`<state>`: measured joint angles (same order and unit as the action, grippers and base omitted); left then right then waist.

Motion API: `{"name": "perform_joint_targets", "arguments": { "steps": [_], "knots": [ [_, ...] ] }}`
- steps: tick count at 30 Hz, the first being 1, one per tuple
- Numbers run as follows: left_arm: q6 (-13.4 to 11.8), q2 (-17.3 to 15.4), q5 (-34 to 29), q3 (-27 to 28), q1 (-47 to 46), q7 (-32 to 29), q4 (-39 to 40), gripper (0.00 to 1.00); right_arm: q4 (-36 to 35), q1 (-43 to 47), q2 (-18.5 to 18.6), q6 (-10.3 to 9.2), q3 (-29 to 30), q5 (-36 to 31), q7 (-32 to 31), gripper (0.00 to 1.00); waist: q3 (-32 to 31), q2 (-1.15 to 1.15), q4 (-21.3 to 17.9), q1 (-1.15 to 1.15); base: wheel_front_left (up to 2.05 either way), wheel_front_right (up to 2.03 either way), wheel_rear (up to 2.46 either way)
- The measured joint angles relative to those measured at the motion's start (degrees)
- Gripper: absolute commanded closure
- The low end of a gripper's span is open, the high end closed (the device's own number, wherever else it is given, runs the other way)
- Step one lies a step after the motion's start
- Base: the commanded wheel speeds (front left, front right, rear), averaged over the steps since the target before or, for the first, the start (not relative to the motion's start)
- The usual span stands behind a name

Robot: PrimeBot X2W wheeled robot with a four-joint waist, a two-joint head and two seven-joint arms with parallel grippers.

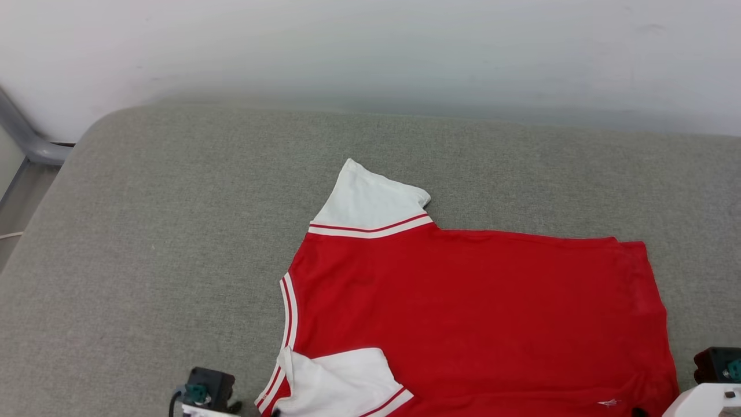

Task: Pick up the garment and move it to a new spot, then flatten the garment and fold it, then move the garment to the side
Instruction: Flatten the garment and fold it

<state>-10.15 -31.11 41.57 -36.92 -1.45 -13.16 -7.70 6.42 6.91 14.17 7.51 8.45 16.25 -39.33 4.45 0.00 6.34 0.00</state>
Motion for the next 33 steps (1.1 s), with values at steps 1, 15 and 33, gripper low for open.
{"name": "perform_joint_targets", "arguments": {
  "steps": [1,15,33],
  "knots": [
    [-0.11,-0.77,-0.68,-0.01,-0.07,-0.04,0.86,0.0,-0.47,-0.04,0.02,0.0,-0.08,0.11,0.03,0.0,-0.13,0.0,-0.17,0.0,0.0,0.0,0.0],
    [1.32,-7.77,-1.29,6.16,-15.12,-5.44,15.78,0.0,-18.08,-5.75,1.88,0.0,-2.47,1.31,-2.32,0.0,3.57,0.0,-5.7,0.01,0.0,0.0,0.0],
    [12.77,-8.12,1.22,4.83,-51.87,-28.87,-4.65,0.0,-27.62,-13.18,-0.02,0.0,-9.18,0.38,-1.99,0.0,19.88,0.0,-14.94,0.02,0.0,0.0,0.0]
  ]
}}
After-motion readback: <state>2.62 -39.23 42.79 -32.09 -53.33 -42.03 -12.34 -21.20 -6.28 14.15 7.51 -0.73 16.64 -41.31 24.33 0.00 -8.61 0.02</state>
